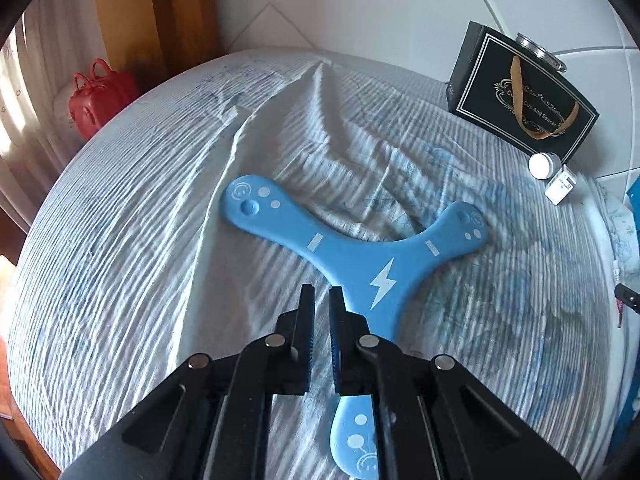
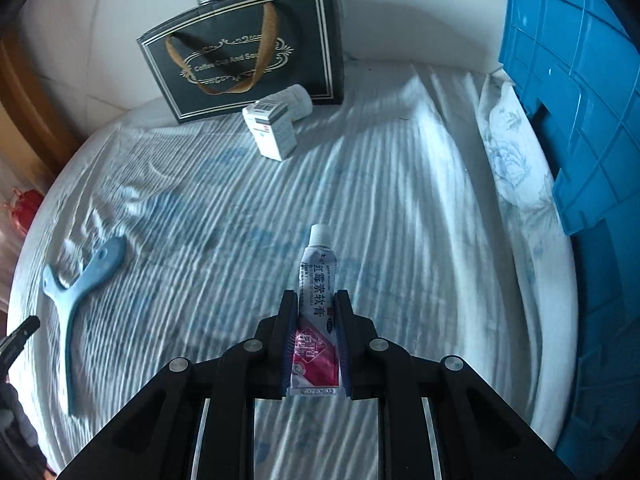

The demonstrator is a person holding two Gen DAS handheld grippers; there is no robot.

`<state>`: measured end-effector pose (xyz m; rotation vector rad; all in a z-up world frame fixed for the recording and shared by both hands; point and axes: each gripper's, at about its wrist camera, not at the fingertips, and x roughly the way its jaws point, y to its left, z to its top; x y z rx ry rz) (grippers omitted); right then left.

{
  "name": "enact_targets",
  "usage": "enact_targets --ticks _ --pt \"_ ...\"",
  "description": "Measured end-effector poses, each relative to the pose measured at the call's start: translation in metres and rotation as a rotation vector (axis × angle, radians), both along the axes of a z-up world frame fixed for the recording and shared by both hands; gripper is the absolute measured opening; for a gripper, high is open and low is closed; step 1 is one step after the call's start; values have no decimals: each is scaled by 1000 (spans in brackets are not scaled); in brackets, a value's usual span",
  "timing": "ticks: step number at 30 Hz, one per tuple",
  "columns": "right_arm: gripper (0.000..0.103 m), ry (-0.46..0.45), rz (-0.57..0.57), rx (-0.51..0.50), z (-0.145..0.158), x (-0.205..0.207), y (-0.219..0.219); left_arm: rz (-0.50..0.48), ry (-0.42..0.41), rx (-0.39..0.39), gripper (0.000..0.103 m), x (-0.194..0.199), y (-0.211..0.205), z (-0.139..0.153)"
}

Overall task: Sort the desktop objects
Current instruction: 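Grasp the blue boomerang with left tool while right tool grasps the toothpaste tube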

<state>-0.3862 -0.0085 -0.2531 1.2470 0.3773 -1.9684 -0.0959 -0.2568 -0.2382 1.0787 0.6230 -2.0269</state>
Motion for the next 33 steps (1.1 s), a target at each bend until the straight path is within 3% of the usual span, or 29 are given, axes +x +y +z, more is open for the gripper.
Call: enact_targets --ticks 3,7,8,9,10,11,15,17,19,20,21,23,25,26,31,33 --pt "18 -14 17 -6 -2 8 0 -43 -18 -15 8 -7 13 3" --pt "19 -57 38 7 -13 15 0 -88 -24 50 14 -25 23 -11" --pt "19 -67 44 13 -17 16 0 -95 -26 61 24 -30 25 -16" --pt "19 -77 50 20 -21 18 0 -101 -23 67 44 -33 26 -19" --pt "19 -82 54 23 -23 19 1 -107 -23 72 58 -36 26 -23" --pt "19 -90 57 27 -26 20 1 -107 -25 75 80 -39 26 -26" --pt "19 -105 68 46 -37 21 0 -57 -63 104 82 -44 18 -45" --pt "19 -108 69 51 -40 21 -1 -39 -59 67 83 -43 18 -49" --pt "19 -110 72 60 -43 21 -3 -55 -87 30 90 -49 21 -53" --pt "19 -110 73 65 -45 22 -4 -75 -91 34 102 -54 22 -55" --pt "19 -115 73 70 -47 23 -5 -76 -95 17 103 -58 23 -56" --pt "19 -118 79 79 -52 24 -9 -58 -92 27 103 -62 19 -55" --pt "19 -93 92 83 -52 28 -13 -33 -75 10 89 -61 16 -51" --pt "19 -79 103 91 -51 30 -17 -31 -59 2 63 -59 15 -48" --pt "18 -31 213 71 -39 61 -44 -50 -43 -3 47 -46 19 -39" --pt "18 -30 263 50 -32 78 -56 -86 -34 -55 23 -44 29 -26"
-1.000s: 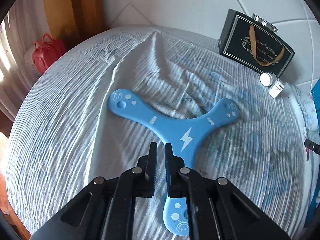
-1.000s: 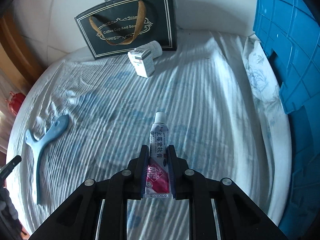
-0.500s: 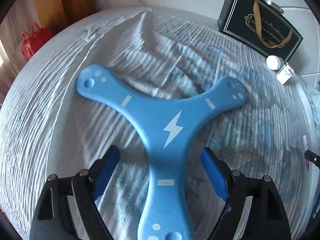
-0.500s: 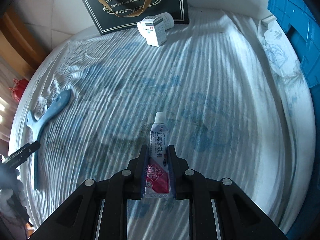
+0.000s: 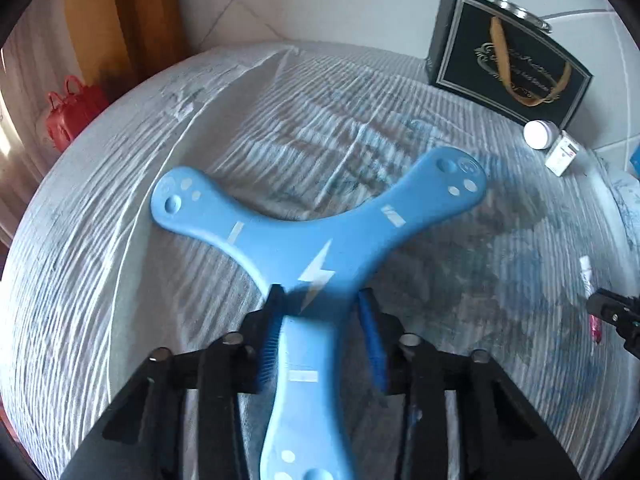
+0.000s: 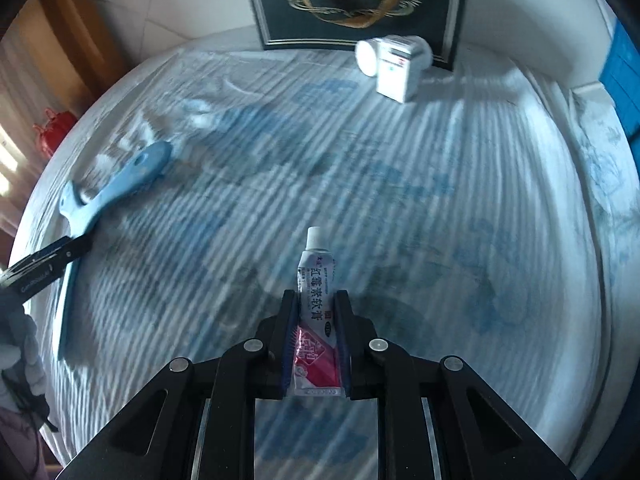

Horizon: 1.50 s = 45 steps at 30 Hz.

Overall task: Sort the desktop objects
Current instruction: 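Grasp the blue boomerang with left tool while right tool grasps the toothpaste tube, then lift the boomerang with left tool while right tool lifts the toothpaste tube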

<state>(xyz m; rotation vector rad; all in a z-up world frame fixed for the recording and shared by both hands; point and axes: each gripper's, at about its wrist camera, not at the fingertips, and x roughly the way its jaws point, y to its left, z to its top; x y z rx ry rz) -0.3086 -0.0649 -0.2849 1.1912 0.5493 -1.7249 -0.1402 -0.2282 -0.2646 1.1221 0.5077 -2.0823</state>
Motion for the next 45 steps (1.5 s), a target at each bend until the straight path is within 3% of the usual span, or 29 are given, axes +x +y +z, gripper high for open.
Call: enact_targets --ticks 1,2,6,8,10,14,20,31,34,35,37,38,40,45 --pt "18 2 27 -11 4 8 -6 -19 7 -16 16 0 4 6" --pt "18 6 50 -22 8 17 -11 -34 23 -5 0 1 5 10" --pt "18 6 113 -48 22 40 -24 51 9 13 0 20 -14 5" --pt "18 -3 135 -53 25 48 -25 90 2 62 0 37 -27 -4" --pt "18 0 152 -53 26 54 -25 87 36 82 0 49 -26 -1" --pt "18 -22 150 -50 21 58 -28 24 25 60 0 41 -4 9" --pt "18 -39 168 -20 6 65 -38 1 29 138 1 14 1 -8" --pt "18 -62 166 -15 -18 69 -41 -56 177 43 3 30 8 -11" --pt "19 -44 159 -27 -17 72 -37 -28 158 36 3 34 11 -6" --pt "19 -49 153 -31 -17 73 -36 -19 146 7 13 37 15 -2" --pt "19 -60 141 -31 -17 74 -32 -23 168 -18 88 45 21 6" --pt "19 -58 139 -30 -16 75 -29 -30 187 -19 102 48 24 8" --pt "19 -57 141 -26 -15 79 -26 -31 191 0 103 48 23 0" --pt "19 -71 135 -29 -16 85 -22 58 58 28 102 39 13 -31"
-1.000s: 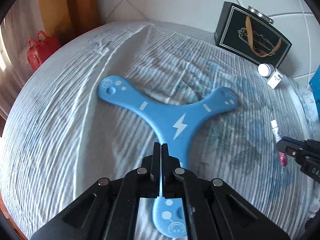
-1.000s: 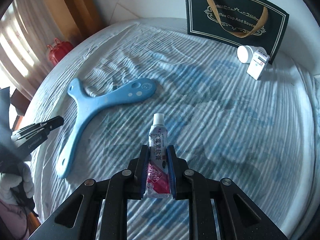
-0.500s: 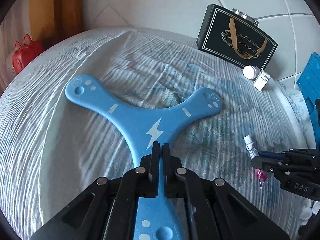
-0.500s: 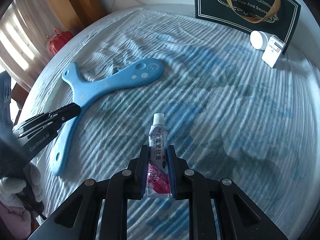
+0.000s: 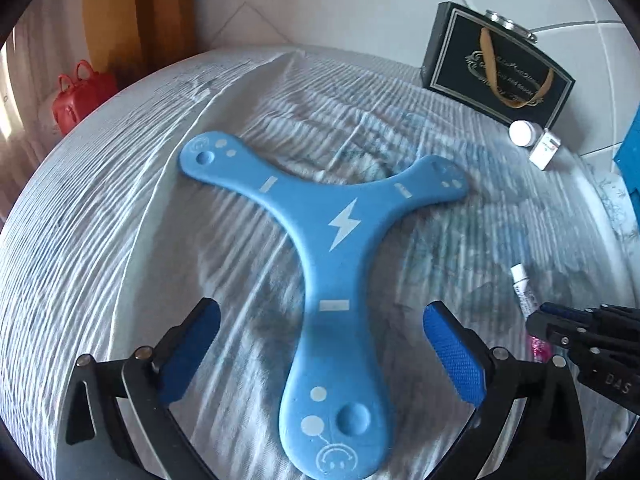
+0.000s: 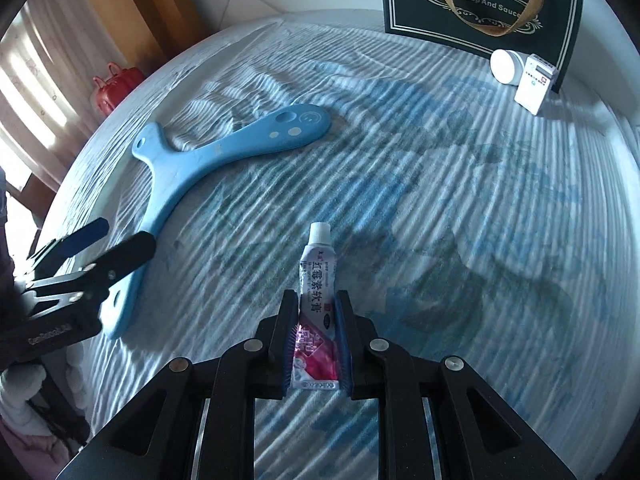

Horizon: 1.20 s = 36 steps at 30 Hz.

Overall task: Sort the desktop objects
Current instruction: 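Lift the boomerang with left tool while right tool lifts the toothpaste tube, then carry the boomerang and toothpaste into the blue crate and release both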

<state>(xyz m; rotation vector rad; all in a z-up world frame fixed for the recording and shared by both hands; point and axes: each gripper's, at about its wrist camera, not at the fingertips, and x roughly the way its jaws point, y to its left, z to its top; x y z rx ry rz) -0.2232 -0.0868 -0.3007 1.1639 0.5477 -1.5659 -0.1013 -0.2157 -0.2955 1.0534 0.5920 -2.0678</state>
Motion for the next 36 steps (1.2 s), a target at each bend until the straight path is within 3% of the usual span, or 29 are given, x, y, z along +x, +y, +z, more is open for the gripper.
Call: enact_targets --ticks 1,3,5,6,8,11,14,17,20,23,24,25,26,27,30,36 --pt "19 -2 0 -1 0 1 1 12 -17 39 102 0 -3 -9" --pt "19 2 5 -1 -1 5 4 -10 -77 -34 103 -7 6 -15" --pt "20 14 8 -6 -1 9 6 -6 -63 -34 97 -5 9 -18" --pt "20 20 11 -8 -1 11 6 -7 -55 -47 74 -4 11 -17" --pt "20 29 15 -12 -1 14 7 -19 -39 -59 38 -5 11 -13" --pt "20 38 29 -20 0 18 4 -28 -28 -28 38 -17 -3 -17" --pt "20 40 29 -29 2 19 -2 -53 -70 -60 38 -37 -18 -18" --pt "20 50 34 -42 6 20 -8 -57 -61 -73 43 -52 -33 -9" --pt "20 53 32 -43 7 20 -12 -43 -54 -8 60 -61 -48 -23" --pt "20 54 21 -44 6 17 -14 -105 -25 -34 86 -71 -42 -30" --pt "20 54 17 -43 4 16 -15 -117 -22 -69 88 -76 -39 -32" --pt "20 56 16 -42 3 15 -16 -119 -2 -74 84 -77 -39 -31" --pt "20 61 16 -39 1 15 -19 -113 5 -83 74 -77 -42 -28" --pt "20 70 13 -43 0 15 -21 -105 26 -89 56 -75 -45 -26" --pt "18 82 -2 -61 -3 12 -30 -92 64 -64 53 -69 -51 -23" --pt "18 116 -13 -116 6 13 -44 -114 46 -201 52 -46 -22 11"
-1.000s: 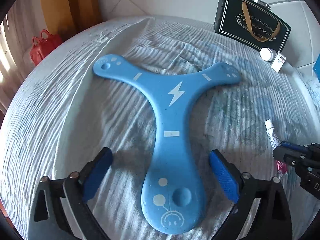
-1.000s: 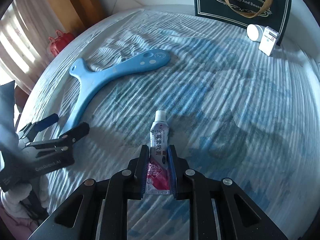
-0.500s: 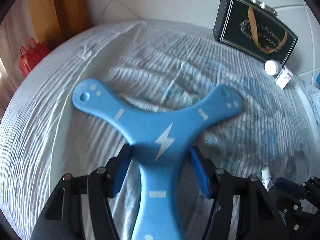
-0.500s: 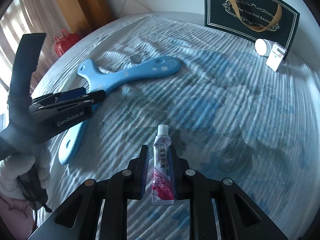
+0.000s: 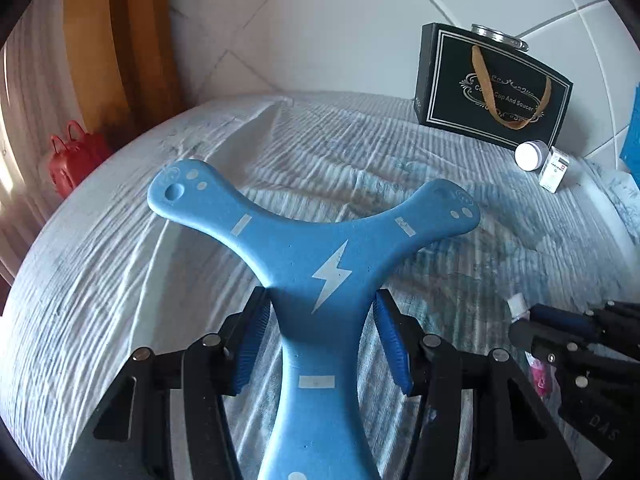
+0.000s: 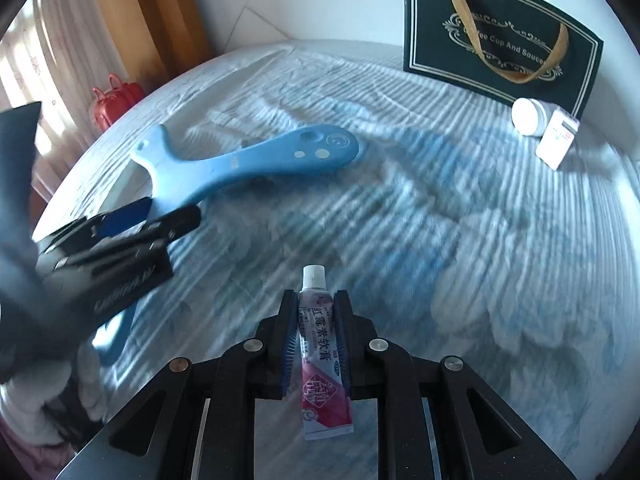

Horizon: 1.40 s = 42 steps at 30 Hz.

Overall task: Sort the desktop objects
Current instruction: 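Carry the boomerang and toothpaste into the blue crate and release both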

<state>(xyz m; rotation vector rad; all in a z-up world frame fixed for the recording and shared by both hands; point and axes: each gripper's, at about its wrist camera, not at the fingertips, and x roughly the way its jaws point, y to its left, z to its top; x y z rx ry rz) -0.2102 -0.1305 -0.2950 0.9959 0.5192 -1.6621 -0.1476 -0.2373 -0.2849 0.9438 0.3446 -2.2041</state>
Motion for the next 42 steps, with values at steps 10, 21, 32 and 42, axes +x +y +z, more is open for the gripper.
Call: enact_targets --ticks 10,21,32,42 --pt "15 73 -12 -116 64 13 15 16 94 -52 52 25 24 65" --pt "15 143 -52 -251 137 14 52 -52 173 -118 52 32 65 130" --pt "15 283 -207 -393 252 -5 131 -204 321 -178 52 2 130 227" --pt "15 413 -458 -457 350 -49 253 -443 454 -212 52 -58 244 314"
